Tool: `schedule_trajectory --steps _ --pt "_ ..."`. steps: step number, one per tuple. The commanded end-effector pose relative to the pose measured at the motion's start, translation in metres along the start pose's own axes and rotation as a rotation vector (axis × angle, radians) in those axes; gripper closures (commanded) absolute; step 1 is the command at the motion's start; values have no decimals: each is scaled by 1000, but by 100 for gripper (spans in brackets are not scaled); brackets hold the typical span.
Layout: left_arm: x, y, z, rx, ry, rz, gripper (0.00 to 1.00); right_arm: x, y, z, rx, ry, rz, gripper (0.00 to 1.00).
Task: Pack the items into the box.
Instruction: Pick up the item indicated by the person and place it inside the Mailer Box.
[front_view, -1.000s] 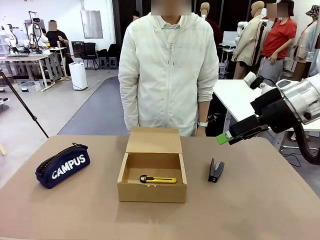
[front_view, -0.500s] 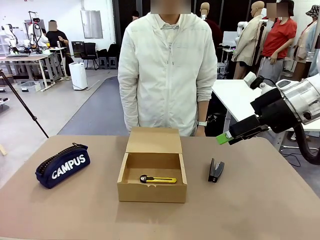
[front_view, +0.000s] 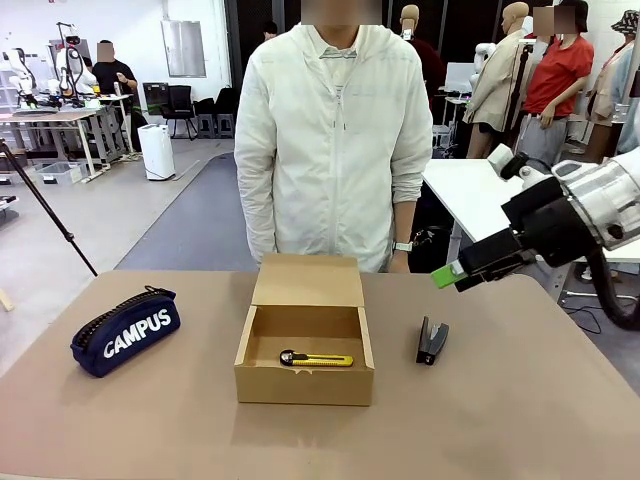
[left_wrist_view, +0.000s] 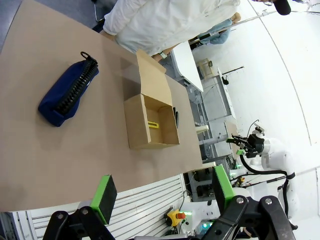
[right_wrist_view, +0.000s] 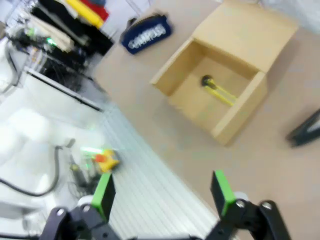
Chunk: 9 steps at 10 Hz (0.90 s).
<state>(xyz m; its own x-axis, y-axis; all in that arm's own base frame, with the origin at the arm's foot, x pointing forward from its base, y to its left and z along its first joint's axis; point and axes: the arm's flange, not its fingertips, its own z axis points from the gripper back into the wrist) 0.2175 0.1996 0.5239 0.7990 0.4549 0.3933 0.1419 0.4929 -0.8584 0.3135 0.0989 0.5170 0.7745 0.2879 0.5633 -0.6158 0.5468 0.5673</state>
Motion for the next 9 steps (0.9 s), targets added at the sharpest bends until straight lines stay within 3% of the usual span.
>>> schedule_trajectory --steps 1,3,5,7,8,9 --pt "0 -1 1 -21 -9 -19 0 11 -67 42 483 -1 -237 0" --pt "0 -1 1 -21 -9 -19 0 -13 -90 52 582 -34 -319 0" --pt "0 -1 1 -21 -9 -19 0 -32 -98 49 596 -19 -400 0" --pt "0 -1 1 -21 -9 -19 0 -54 -114 43 554 -10 -517 0" --pt "0 -1 1 -21 -9 -19 0 -58 -120 39 460 -35 -549 0" --pt "0 -1 1 -21 -9 -19 0 -54 -121 45 596 -13 -452 0"
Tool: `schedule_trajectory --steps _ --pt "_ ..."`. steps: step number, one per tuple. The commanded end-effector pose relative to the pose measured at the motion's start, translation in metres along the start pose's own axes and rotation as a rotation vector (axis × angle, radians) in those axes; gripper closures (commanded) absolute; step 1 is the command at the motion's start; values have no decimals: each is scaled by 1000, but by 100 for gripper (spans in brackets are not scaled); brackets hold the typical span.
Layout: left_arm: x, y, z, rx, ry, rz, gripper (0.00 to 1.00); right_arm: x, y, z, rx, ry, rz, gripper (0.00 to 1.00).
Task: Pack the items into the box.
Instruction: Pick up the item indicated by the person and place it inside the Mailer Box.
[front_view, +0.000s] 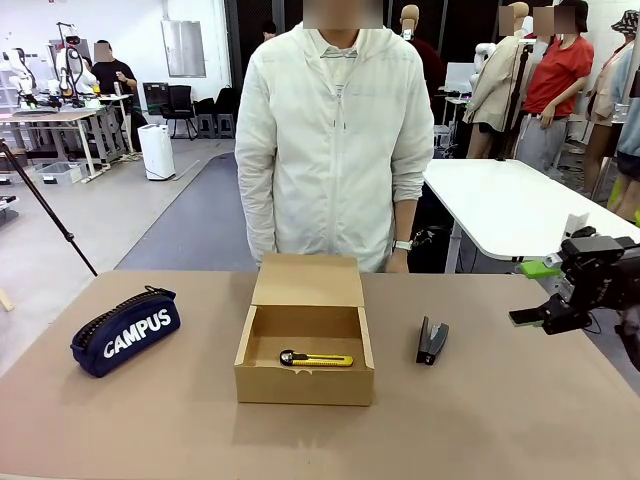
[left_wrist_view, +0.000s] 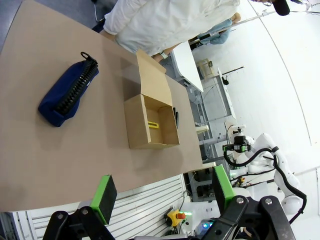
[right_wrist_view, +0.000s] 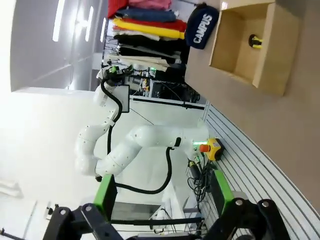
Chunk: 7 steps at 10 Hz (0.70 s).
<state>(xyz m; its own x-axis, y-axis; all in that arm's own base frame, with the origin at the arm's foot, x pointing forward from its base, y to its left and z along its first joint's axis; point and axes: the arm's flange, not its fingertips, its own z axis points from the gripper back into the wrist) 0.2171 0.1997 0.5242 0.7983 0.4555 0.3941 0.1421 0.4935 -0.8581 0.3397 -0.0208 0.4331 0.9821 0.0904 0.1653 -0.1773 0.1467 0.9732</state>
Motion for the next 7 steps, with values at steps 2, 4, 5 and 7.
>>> schedule_trajectory --steps 2,4,5,7 --pt "0 -1 0 -21 -7 -19 0 2 12 -1 53 29 43 0" --pt "0 -1 0 -21 -7 -19 0 2 12 -1 53 29 43 0" --pt "0 -1 0 -21 -7 -19 0 2 12 -1 53 29 43 0" --pt "0 -1 0 -21 -7 -19 0 2 12 -1 53 29 43 0"
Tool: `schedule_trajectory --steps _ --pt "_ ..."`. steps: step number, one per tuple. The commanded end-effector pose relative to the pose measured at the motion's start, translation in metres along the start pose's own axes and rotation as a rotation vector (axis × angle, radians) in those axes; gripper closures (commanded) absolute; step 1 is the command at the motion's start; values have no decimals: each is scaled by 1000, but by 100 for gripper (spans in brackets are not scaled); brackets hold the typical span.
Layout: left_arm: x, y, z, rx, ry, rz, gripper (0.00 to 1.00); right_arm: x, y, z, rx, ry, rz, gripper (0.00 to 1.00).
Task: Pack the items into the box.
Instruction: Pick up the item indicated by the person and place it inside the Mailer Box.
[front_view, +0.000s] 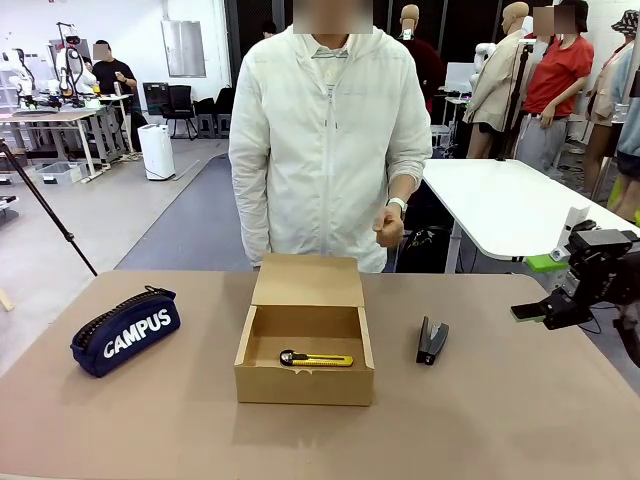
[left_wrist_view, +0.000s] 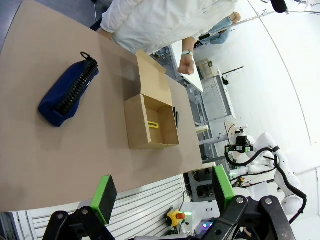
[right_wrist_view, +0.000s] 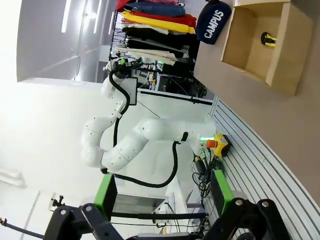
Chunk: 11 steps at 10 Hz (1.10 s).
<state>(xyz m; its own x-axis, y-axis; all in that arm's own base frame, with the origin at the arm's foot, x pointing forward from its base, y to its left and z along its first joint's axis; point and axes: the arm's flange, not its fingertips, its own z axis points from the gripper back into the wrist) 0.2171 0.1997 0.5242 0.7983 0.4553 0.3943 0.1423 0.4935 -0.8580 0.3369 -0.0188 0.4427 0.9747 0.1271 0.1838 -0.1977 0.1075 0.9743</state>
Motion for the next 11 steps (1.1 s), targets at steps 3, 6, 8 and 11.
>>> schedule_trajectory --steps 3,6,8,11 --pt "0 -1 0 -21 -7 -18 0 3 1 0 15 -5 20 0" --pt "0 -1 0 -21 -7 -18 0 3 1 0 15 -5 20 0" --pt "0 -1 0 -21 -7 -18 0 3 1 0 15 -5 20 0" --pt "0 -1 0 -21 -7 -18 0 68 12 -21 -349 125 -331 0"
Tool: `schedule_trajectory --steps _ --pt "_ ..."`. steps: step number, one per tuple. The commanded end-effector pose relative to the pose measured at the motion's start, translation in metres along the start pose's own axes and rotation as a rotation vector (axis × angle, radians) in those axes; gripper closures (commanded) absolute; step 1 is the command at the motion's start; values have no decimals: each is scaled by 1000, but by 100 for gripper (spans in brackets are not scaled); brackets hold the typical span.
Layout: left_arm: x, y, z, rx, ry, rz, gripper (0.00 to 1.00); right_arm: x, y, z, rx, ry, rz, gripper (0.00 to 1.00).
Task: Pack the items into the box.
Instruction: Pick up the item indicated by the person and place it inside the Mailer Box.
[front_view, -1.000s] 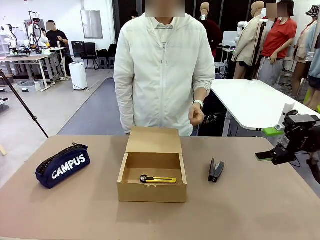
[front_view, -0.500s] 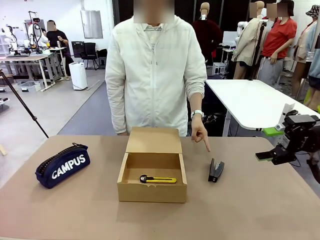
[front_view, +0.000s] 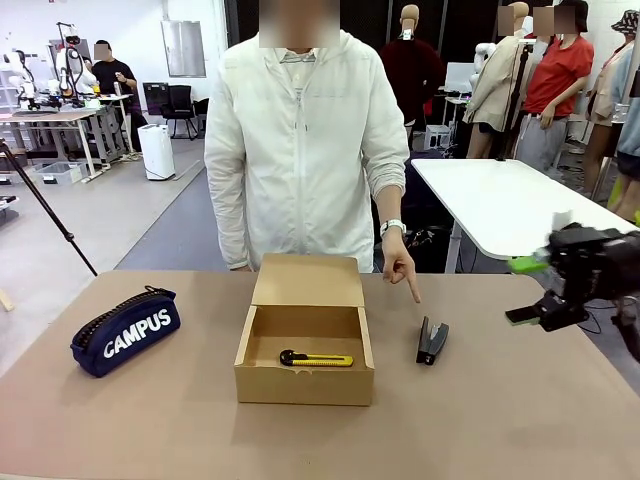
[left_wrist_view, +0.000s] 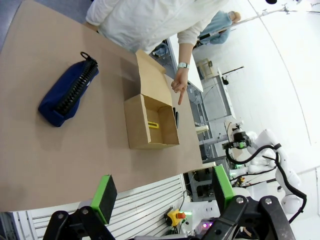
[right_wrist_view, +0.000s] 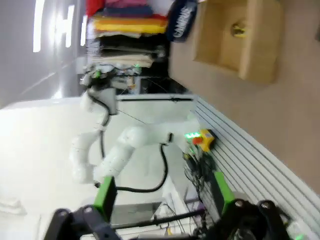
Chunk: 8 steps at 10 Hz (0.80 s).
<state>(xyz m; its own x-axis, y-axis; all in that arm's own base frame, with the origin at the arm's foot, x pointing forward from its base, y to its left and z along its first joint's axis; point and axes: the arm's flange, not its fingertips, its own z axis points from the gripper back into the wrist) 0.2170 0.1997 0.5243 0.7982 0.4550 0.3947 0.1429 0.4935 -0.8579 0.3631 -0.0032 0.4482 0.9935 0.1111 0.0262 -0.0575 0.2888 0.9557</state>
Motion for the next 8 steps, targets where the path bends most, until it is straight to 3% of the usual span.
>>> schedule_trajectory --steps 1,3,6,7,8 --pt "0 -1 0 -21 -8 -18 0 84 22 -15 -454 88 -355 0" --pt "0 -1 0 -21 -8 -18 0 143 7 -30 -879 -27 -582 0" --pt "0 -1 0 -21 -8 -18 0 182 -20 -68 -1247 -84 -491 0" --pt "0 -1 0 -21 -8 -18 0 186 -25 -81 -1263 -99 -454 0" --pt "0 -1 0 -21 -8 -18 0 185 -26 -87 -1374 -144 -437 0"
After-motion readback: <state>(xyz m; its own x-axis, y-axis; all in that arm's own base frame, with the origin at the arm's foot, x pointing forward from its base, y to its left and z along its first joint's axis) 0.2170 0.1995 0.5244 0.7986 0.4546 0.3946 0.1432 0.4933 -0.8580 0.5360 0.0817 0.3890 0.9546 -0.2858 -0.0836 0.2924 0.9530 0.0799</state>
